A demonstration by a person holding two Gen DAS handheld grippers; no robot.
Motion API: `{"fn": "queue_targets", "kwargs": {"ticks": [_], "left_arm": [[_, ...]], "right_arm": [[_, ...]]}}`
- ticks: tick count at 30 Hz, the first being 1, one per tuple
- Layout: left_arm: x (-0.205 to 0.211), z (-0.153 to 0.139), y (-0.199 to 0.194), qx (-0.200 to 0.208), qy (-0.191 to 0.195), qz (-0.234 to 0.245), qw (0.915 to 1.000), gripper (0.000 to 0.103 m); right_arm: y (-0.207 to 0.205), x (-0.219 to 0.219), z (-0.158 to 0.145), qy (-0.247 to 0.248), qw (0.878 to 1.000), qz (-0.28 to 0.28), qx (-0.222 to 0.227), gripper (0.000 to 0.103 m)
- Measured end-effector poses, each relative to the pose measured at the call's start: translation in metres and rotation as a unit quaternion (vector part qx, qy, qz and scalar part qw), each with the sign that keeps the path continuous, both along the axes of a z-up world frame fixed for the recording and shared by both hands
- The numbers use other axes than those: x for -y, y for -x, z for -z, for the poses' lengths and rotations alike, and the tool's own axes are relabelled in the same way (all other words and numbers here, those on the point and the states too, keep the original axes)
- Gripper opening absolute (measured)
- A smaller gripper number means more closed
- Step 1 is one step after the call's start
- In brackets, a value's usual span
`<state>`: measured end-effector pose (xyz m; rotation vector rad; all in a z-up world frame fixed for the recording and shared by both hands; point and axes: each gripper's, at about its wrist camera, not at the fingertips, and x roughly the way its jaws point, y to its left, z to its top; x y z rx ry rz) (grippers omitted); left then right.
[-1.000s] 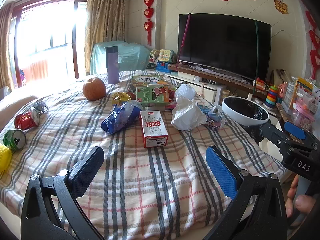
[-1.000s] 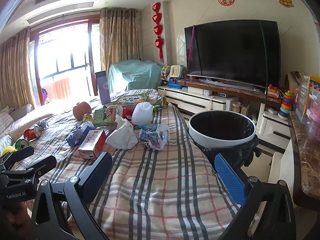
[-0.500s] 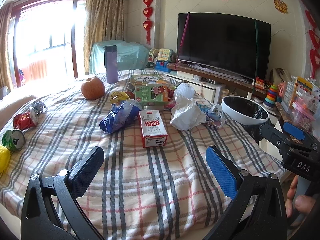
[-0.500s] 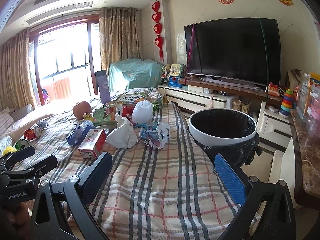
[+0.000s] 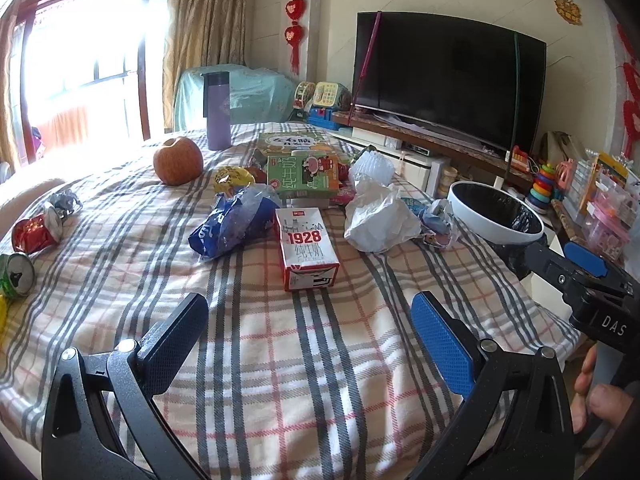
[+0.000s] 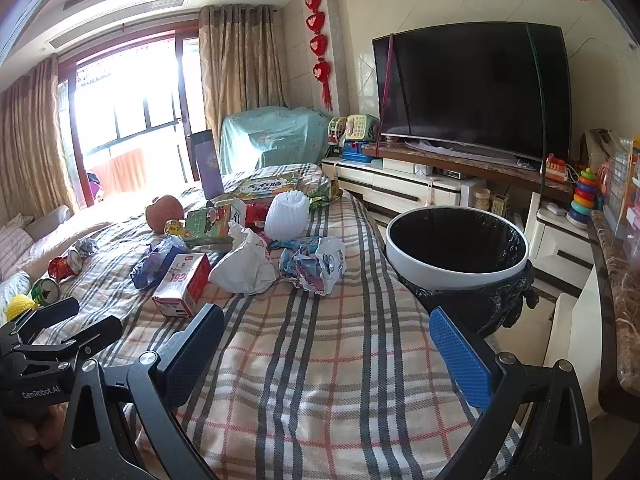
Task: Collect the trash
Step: 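Grasp the white milk carton with left tool while right tool grasps crumpled wrapper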
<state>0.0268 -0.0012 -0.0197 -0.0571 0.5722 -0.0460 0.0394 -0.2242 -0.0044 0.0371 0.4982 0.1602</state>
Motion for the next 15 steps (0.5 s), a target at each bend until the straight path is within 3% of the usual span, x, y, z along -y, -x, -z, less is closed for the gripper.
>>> {"fn": "queue_targets", "kwargs": {"ticks": [13, 15], "left_arm": [[-0.002, 0.014, -0.066, -0.060, 0.003, 0.000, 0.9982, 0.102], [-0.001, 0.014, -0.075, -0.063, -0.003, 0.000, 0.9980, 0.101]], "right_arm": [[-0.063, 0.000, 0.013, -0.009, 0.998, -0.022, -0.064, 0.102], [-0.076, 0.000, 0.015, -0.010, 0.997, -0.022, -0.077, 0.097]]}}
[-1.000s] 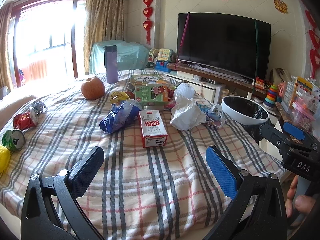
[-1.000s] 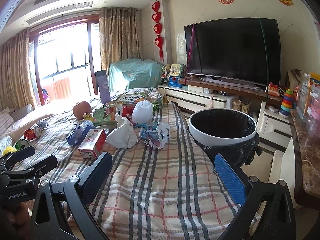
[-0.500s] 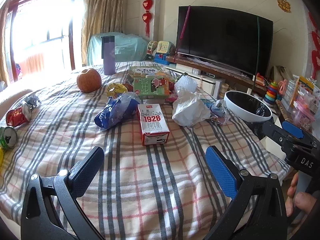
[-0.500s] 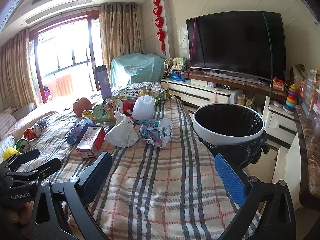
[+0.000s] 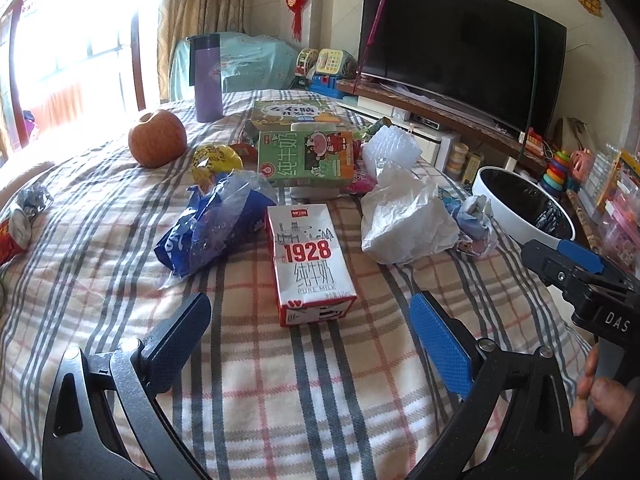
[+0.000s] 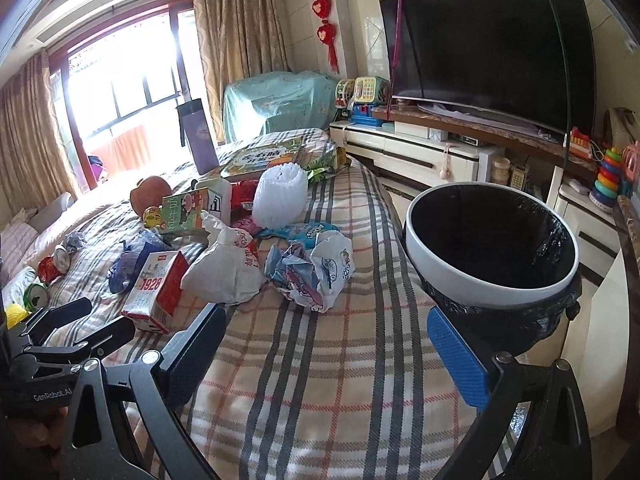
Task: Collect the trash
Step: 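Grasp the white milk carton with left tool while right tool grasps crumpled wrapper, then carry carton and wrapper to the black bin while right tool releases wrapper inside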
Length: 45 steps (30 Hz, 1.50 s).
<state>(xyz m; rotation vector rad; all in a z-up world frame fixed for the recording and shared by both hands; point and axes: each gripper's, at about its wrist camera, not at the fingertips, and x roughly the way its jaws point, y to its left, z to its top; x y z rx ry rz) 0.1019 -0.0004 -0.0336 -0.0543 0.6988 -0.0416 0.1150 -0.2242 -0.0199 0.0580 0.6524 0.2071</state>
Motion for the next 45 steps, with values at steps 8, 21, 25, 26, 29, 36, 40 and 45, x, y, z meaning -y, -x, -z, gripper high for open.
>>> {"fn": "queue_targets", "kwargs": {"ticks": [8, 21, 25, 26, 29, 36, 40, 45], "left_arm": [[-0.004, 0.010, -0.037, -0.033, 0.003, -0.006, 0.9994, 0.091], [-0.001, 0.017, -0.040, -0.050, 0.011, 0.022, 0.9985, 0.047], [0.004, 0.011, -0.030, -0.041, 0.014, 0.032, 0.9985, 0.046], [0.006, 0.008, -0.027, -0.039, 0.015, 0.036, 0.9985, 0.046], [0.015, 0.002, -0.020, -0.030, 0.017, 0.047, 0.9983, 0.046], [0.034, -0.014, -0.006, -0.010, 0.023, 0.080, 0.9965, 0.046], [0.045, -0.022, 0.001, -0.003, 0.030, 0.095, 0.9951, 0.046], [0.058, -0.030, 0.004, 0.005, 0.034, 0.111, 0.9933, 0.046]], "right_arm": [[-0.042, 0.001, 0.020, -0.004, 0.998, 0.005, -0.058, 0.069], [-0.049, 0.006, 0.026, -0.025, 0.997, -0.011, -0.072, 0.012], [-0.039, 0.010, 0.018, -0.029, 0.998, -0.012, -0.061, 0.012], [-0.037, 0.011, 0.016, -0.030, 0.998, -0.012, -0.060, 0.012], [-0.029, 0.018, 0.012, -0.036, 0.998, -0.009, -0.057, 0.012], [-0.012, 0.031, 0.004, -0.036, 0.998, 0.001, -0.046, 0.012], [-0.004, 0.038, 0.002, -0.040, 0.998, 0.008, -0.042, 0.012], [0.000, 0.049, -0.001, -0.041, 0.998, 0.019, -0.038, 0.012]]}}
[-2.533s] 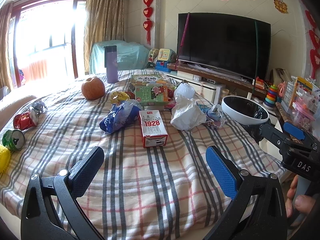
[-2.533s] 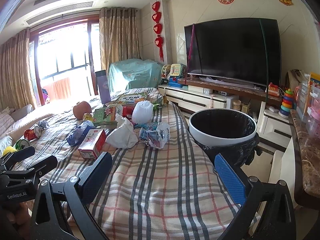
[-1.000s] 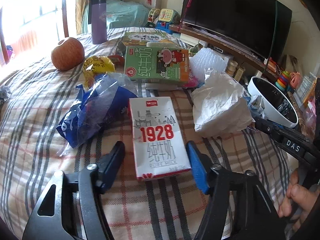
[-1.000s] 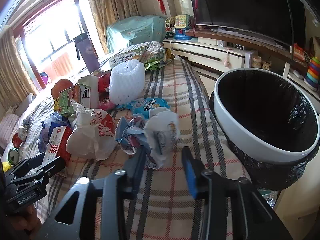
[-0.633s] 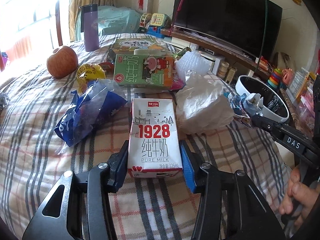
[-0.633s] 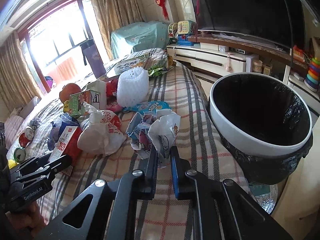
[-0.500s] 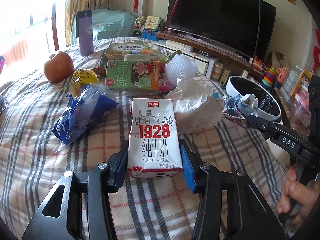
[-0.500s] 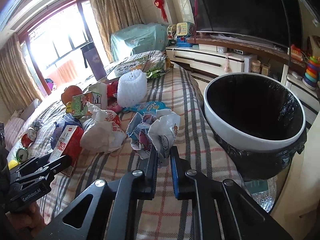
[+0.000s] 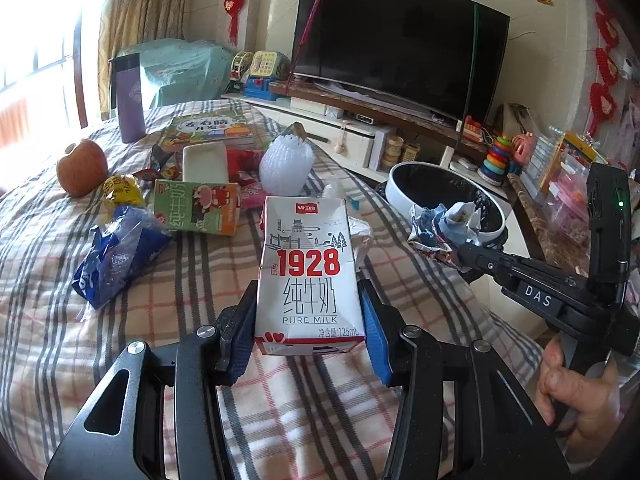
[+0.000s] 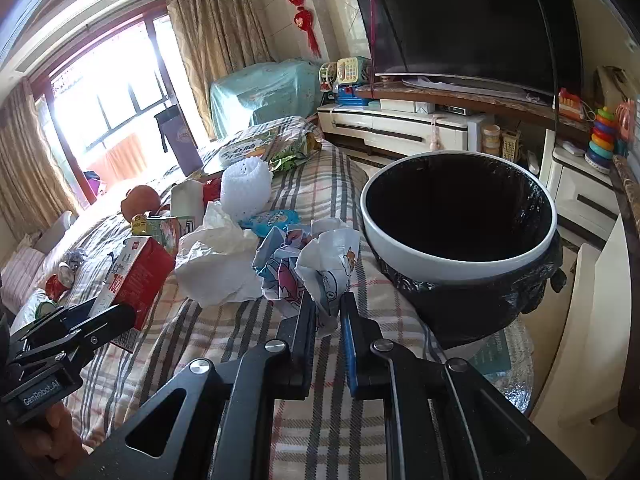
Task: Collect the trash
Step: 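Carry carton and wrapper to the black bin while right tool releases wrapper inside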
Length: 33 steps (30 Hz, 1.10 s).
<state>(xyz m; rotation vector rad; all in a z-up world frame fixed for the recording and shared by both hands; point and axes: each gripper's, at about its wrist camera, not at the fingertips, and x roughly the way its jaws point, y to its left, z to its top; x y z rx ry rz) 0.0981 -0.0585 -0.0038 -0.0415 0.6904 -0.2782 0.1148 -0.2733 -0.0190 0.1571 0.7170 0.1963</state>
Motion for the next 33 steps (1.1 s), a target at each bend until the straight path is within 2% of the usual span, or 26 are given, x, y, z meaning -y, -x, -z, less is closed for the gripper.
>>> {"fn": "queue_targets", "kwargs": {"ticks": [18, 33], "left_arm": [[0.075, -0.020, -0.012, 0.012, -0.003, 0.080, 0.9967, 0.046], [0.129, -0.018, -0.052, -0.003, -0.017, 0.115, 0.9933, 0.046]], "right_arm": [[0.005, 0.054, -0.012, -0.005, 0.998, 0.054, 0.012, 0.012], [-0.016, 0.103, -0.013, -0.007, 0.996, 0.084, 0.002, 0.012]]}}
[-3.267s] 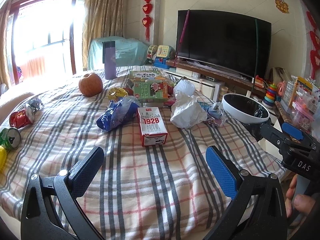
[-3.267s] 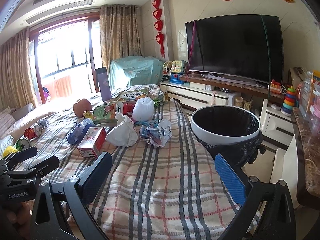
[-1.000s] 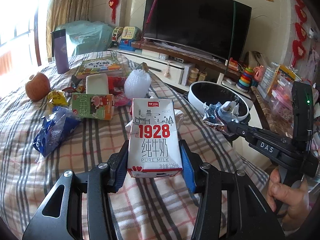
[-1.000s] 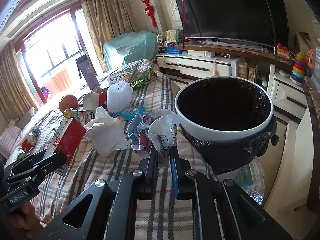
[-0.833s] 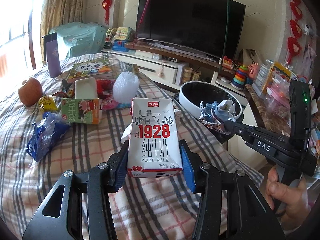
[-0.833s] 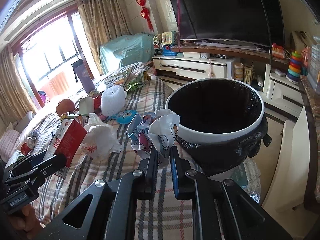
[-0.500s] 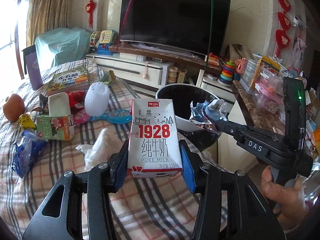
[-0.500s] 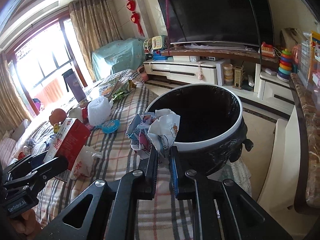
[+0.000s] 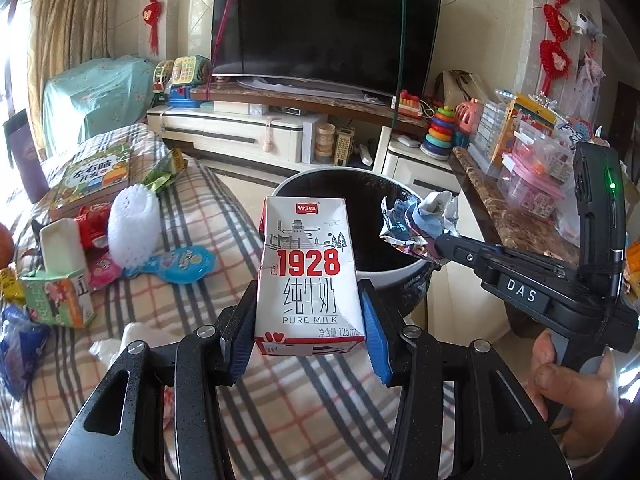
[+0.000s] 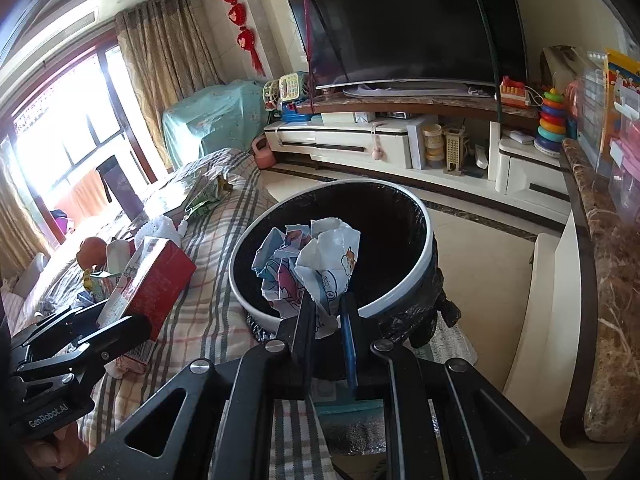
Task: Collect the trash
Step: 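Carry carton and wrapper to the black bin while right tool releases wrapper inside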
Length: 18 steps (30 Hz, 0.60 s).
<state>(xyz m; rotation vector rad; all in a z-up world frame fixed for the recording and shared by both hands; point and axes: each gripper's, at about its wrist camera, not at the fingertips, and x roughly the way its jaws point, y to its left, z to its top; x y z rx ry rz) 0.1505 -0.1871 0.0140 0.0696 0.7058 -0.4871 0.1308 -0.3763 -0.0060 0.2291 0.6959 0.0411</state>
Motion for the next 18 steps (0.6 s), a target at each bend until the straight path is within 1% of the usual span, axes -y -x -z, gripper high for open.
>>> {"fn": "queue_targets", "kwargs": {"ticks": [18], "left_arm": [[0.036, 0.005, -0.053, -0.020, -0.007, 0.018, 0.9996, 0.046]], "right_arm": [[-0.038, 0.022, 0.002, 0.006, 1.000, 0.003, -0.019, 0.012]]}}
